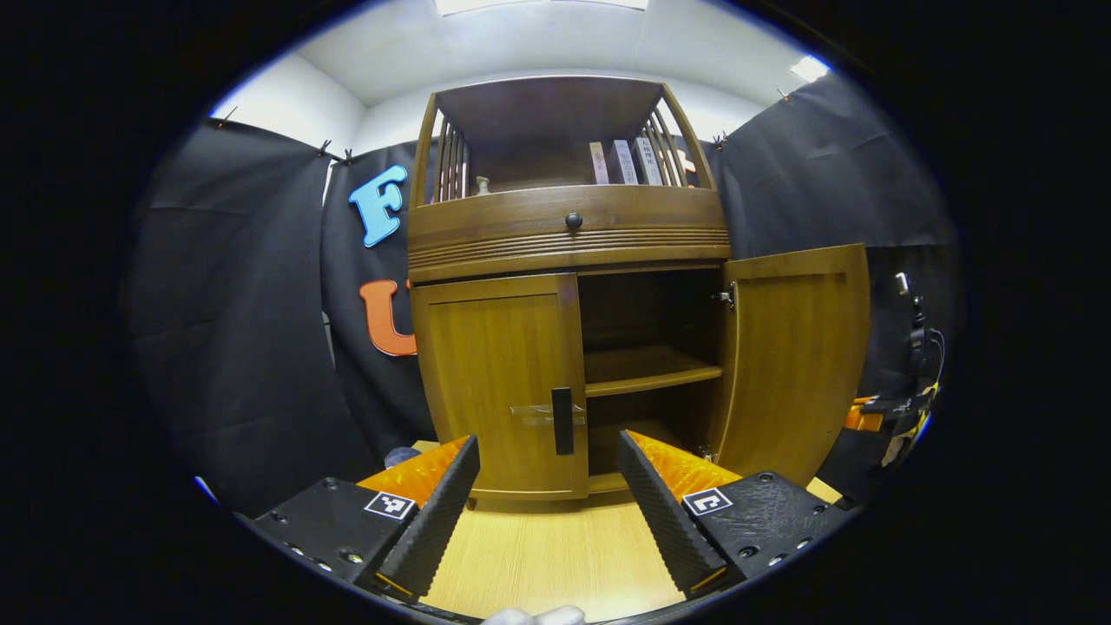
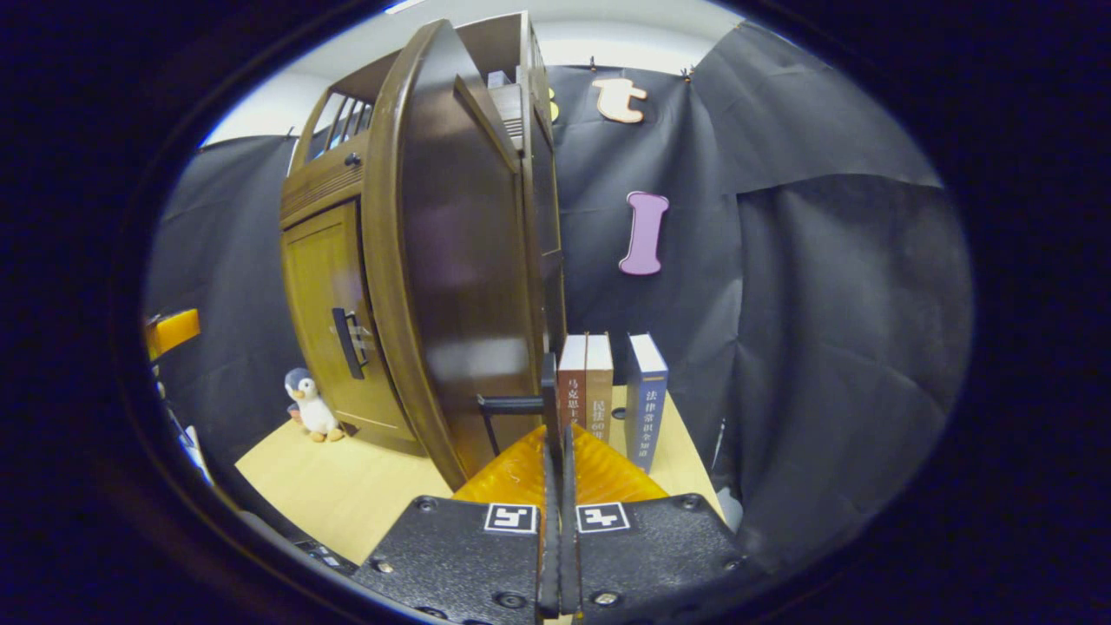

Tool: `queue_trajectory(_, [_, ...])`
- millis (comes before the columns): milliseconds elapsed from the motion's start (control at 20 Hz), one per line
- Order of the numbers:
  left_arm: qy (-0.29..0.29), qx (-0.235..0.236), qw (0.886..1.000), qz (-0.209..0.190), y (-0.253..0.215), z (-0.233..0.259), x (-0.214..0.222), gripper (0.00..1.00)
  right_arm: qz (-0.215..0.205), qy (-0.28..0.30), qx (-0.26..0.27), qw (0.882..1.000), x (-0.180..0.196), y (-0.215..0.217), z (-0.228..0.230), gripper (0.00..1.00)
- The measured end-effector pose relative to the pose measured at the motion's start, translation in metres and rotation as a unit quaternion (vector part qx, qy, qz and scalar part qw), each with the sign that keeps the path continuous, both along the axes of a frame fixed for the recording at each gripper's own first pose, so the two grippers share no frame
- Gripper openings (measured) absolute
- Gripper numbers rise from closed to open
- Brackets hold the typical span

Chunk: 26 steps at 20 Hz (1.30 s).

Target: Open the right door of the double-door shoe cabinet with the right hand, and open the left door with the left hand.

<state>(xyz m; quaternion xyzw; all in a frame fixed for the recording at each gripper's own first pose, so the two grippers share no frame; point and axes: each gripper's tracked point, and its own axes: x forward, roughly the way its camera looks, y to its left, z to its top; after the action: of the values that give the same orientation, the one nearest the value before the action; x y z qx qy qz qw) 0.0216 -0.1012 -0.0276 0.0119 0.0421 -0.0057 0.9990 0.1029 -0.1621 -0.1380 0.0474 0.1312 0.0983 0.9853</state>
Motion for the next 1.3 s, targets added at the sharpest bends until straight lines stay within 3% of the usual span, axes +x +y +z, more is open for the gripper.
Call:
queue_trajectory(350, [0.002,-0.007,1.0,0.029,-0.026,0.006,0.009,1.0,0.047,-0.003,-0.016,0.999,0.006,-0.008,-0.001,0.04])
queue_trajectory(400, [0.001,-0.007,1.0,0.03,-0.03,0.007,0.009,0.96,0.049,-0.003,-0.016,0.999,0.006,-0.007,-0.001,0.04])
queue_trajectory(450, [0.001,-0.006,1.0,0.031,-0.031,0.009,0.008,1.0,0.051,-0.004,-0.018,0.999,0.006,-0.007,-0.002,0.04])
queue_trajectory(500, [0.001,-0.005,1.0,0.03,-0.031,0.01,0.008,0.96,0.05,-0.004,-0.021,0.999,0.007,-0.007,-0.002,0.04])
queue_trajectory(800, [0.006,-0.005,1.0,0.016,-0.029,0.006,0.014,0.96,0.038,-0.014,-0.018,0.999,-0.002,-0.015,0.004,0.08])
queue_trajectory(850, [0.005,-0.006,1.0,0.012,-0.027,0.006,0.015,0.96,0.028,-0.016,-0.02,0.999,-0.005,-0.019,0.005,0.12])
queue_trajectory(1050, [0.0,-0.01,1.0,-0.007,-0.015,0.006,0.025,0.96,-0.04,-0.02,-0.014,0.999,-0.028,-0.038,0.024,0.6])
queue_trajectory(1100, [-0.001,-0.01,1.0,-0.012,-0.012,0.006,0.028,1.0,-0.06,-0.023,-0.008,0.998,-0.034,-0.041,0.032,0.72])
queue_trajectory(1300, [-0.001,-0.007,0.999,-0.032,0.002,0.001,0.034,0.96,-0.127,-0.046,0.006,0.991,-0.065,-0.039,0.072,0.9])
